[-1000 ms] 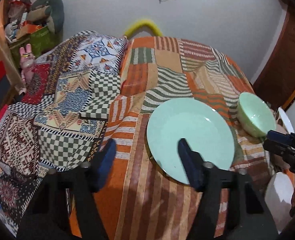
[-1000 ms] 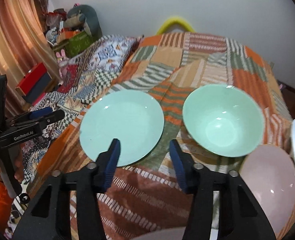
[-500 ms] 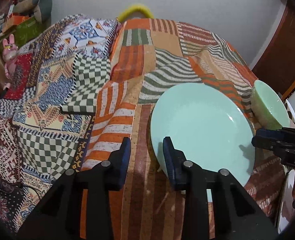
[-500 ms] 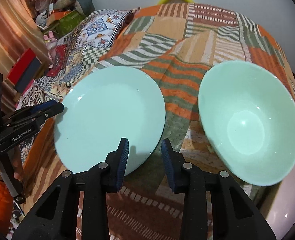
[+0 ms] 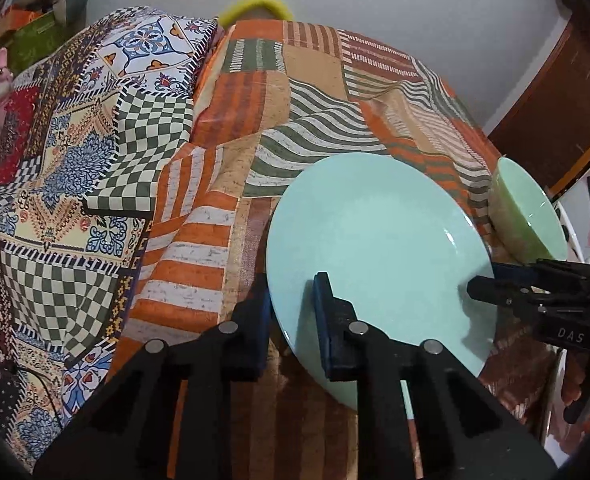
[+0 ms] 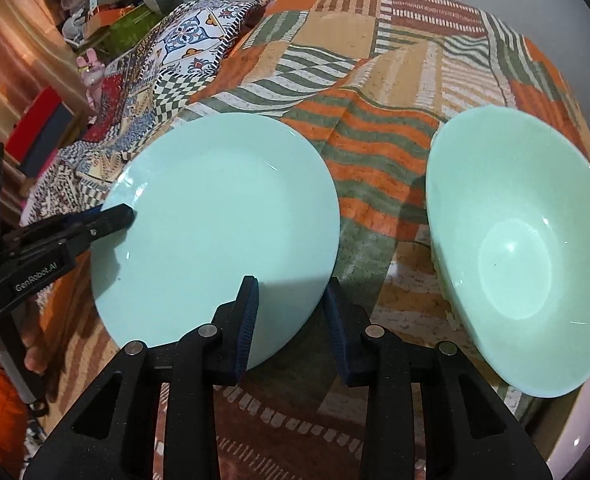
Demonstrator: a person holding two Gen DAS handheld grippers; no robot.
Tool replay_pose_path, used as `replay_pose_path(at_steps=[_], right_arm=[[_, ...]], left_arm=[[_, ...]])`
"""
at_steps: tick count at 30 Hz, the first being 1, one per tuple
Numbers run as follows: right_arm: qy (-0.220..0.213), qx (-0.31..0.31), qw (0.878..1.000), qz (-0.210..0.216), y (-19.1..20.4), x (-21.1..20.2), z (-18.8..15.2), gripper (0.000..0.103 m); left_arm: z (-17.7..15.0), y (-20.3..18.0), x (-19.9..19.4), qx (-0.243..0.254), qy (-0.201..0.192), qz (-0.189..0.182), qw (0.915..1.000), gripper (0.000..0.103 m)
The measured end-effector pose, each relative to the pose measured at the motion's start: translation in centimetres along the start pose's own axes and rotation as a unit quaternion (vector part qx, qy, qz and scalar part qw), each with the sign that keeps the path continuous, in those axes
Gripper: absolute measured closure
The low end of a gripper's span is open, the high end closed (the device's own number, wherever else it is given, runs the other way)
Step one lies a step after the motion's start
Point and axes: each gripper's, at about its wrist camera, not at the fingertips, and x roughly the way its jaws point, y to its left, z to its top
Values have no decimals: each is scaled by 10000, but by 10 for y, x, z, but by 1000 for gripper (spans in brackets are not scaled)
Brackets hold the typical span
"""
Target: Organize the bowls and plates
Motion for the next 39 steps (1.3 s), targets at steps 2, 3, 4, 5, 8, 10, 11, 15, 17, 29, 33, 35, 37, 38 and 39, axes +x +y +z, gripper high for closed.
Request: replay_pose_path(at_steps=[2, 3, 4, 5, 8, 10, 11, 15, 17, 29, 33, 35, 37, 38, 39], right_arm=[[-24, 102, 9999, 95, -5, -2, 0, 83], [-28, 150, 9998, 161, -7, -3, -1, 84], [-45, 200, 9995, 234, -8, -4, -2, 84], [-73, 195, 9995, 236, -8, -7, -3, 84], [-207, 140, 9995, 206, -5, -16, -6, 84], [-289, 155, 9991, 281, -4, -25, -9, 84], [-355, 132, 9988, 304, -2, -31, -11, 84], [-536, 45, 9980, 343, 3, -50, -20, 84], [-621, 16, 9973, 380, 6, -62, -26, 84], [-1400, 45, 9882, 626, 13, -147, -71, 84], [-1581, 51, 9854, 637, 11, -170, -88, 84], [-1658, 95, 9839, 654, 7, -180, -98, 84], [-1728, 139, 9826, 671, 2, -189, -107, 84], [-1750, 144, 9822, 665, 0, -192, -112, 84], [-1771, 152, 9820, 643, -2, -195, -117, 84]], left_arm=[[-2, 1, -2, -42, 35, 1, 10000, 83], [-3, 0, -3, -32, 43, 19, 10000, 83], [-4, 0, -5, -16, 47, 27, 10000, 83], [-7, -2, -8, 18, 44, 30, 10000, 83], [-14, -8, -21, 114, -51, 52, 9999, 83], [-18, -12, -31, 139, -145, 95, 9998, 83], [-20, -14, -37, 138, -196, 90, 9997, 83], [-28, -23, -62, 151, -363, 98, 9992, 83], [-32, -27, -72, 168, -429, 122, 9989, 82], [-57, -81, -168, 441, -1050, 214, 9933, 82], [-69, -106, -194, 629, -1266, 343, 9894, 82], [-74, -117, -204, 684, -1313, 365, 9883, 81], [-81, -126, -214, 730, -1359, 323, 9875, 81], [-84, -131, -217, 745, -1361, 312, 9874, 81], [-88, -137, -220, 762, -1365, 294, 9873, 81]])
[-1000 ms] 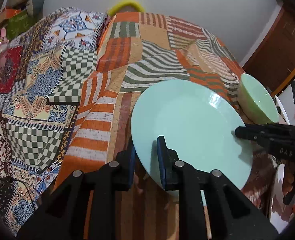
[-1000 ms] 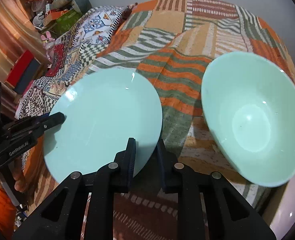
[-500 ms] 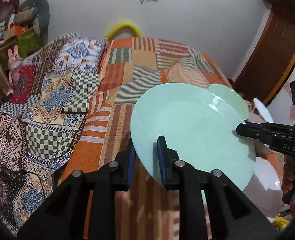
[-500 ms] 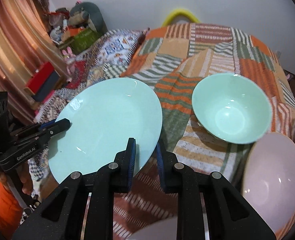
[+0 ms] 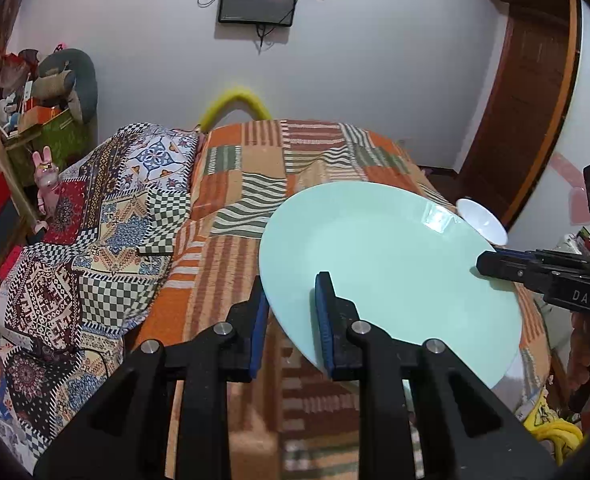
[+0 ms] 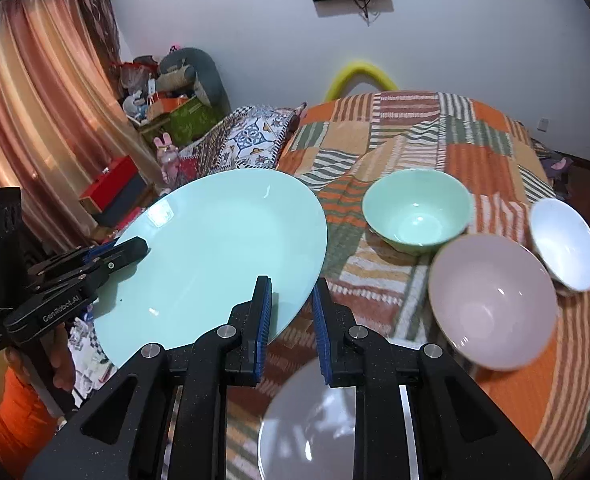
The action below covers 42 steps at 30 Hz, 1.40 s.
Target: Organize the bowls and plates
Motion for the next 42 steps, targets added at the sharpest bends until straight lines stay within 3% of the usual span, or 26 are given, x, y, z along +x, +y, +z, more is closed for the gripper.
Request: replay_pose_path(at_steps=[11, 22, 29, 42], right_arm=[[-122, 328, 9992, -190, -30, -46, -45, 84], [60, 750, 9961, -461, -60, -61, -92, 84], [246, 968, 9932, -593, -73, -60, -116, 84], [425, 1142, 9895, -781, -86, -47, -129, 84]], left_arm=[[-24, -60, -18, 352, 112, -228, 9991, 81], [-55, -108, 5, 625, 619, -511, 9948, 81], [-73, -120, 27, 722, 934, -606, 9912, 81], [-87, -128, 58, 771, 1292, -678, 9863, 81]])
